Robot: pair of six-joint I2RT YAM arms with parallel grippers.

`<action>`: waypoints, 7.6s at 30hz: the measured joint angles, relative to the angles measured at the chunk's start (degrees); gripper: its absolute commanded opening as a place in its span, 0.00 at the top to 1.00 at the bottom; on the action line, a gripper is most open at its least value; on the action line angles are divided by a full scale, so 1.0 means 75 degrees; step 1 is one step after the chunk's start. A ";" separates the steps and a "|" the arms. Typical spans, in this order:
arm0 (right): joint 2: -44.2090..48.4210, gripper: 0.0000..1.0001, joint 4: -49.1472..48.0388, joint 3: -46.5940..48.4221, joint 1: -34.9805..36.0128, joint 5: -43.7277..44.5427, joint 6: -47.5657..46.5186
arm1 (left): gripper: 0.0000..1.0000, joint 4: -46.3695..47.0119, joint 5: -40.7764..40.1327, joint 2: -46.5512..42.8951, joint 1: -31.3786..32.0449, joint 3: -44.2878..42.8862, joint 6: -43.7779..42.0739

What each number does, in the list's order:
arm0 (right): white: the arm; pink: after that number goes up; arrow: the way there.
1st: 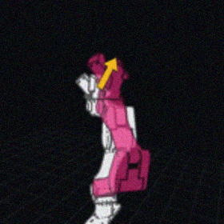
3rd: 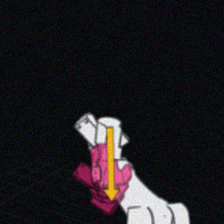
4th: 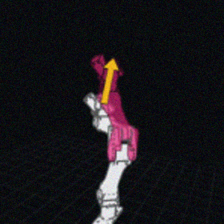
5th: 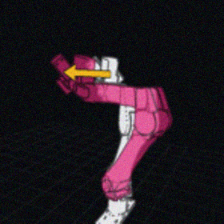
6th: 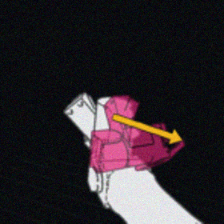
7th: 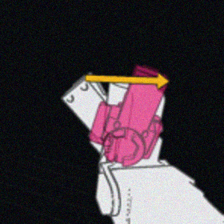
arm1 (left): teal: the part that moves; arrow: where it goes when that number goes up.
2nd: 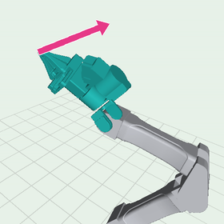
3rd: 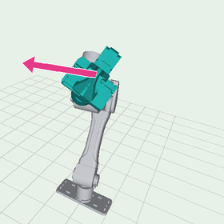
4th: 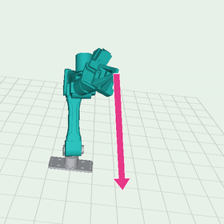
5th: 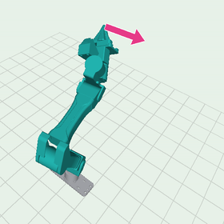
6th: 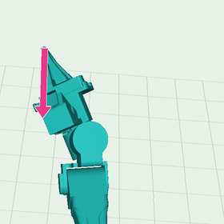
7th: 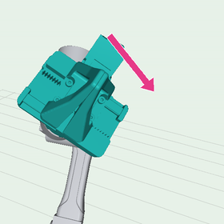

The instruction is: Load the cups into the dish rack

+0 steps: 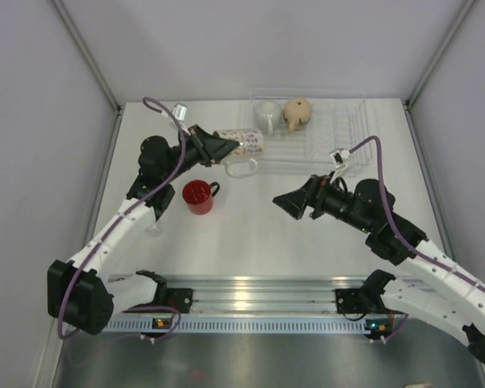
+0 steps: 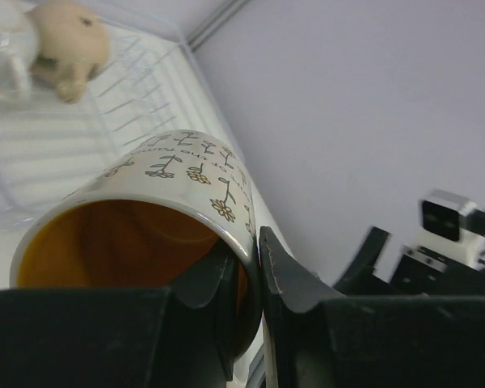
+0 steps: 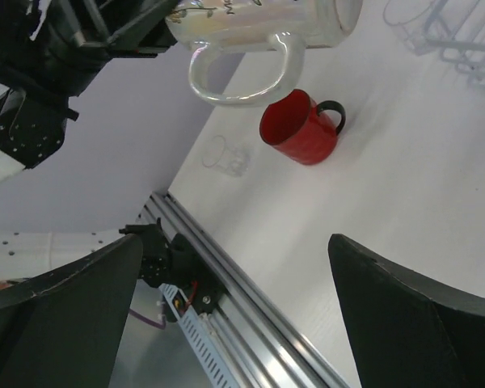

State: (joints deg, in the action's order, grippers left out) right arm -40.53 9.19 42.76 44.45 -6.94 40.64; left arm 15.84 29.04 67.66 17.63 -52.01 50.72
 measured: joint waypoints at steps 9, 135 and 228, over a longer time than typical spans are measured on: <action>-0.1236 0.06 -0.1443 0.0000 0.0000 -0.0918 0.0784 | 1.00 0.2527 -0.0020 -0.1189 0.1614 0.1064 0.0367; -0.7440 1.00 0.0469 0.4412 -0.2938 0.0458 -0.4800 | 0.02 -0.1282 -0.2162 -0.4086 0.3101 0.2008 -0.2174; -0.8743 0.69 0.1466 0.4913 -0.3462 0.0393 -0.7930 | 0.02 -0.1737 -0.2087 -0.4138 0.3101 0.1789 -0.1784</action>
State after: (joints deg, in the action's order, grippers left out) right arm -106.10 20.18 79.61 18.48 -3.99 -18.83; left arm 2.81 13.39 36.62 40.88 -38.59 37.34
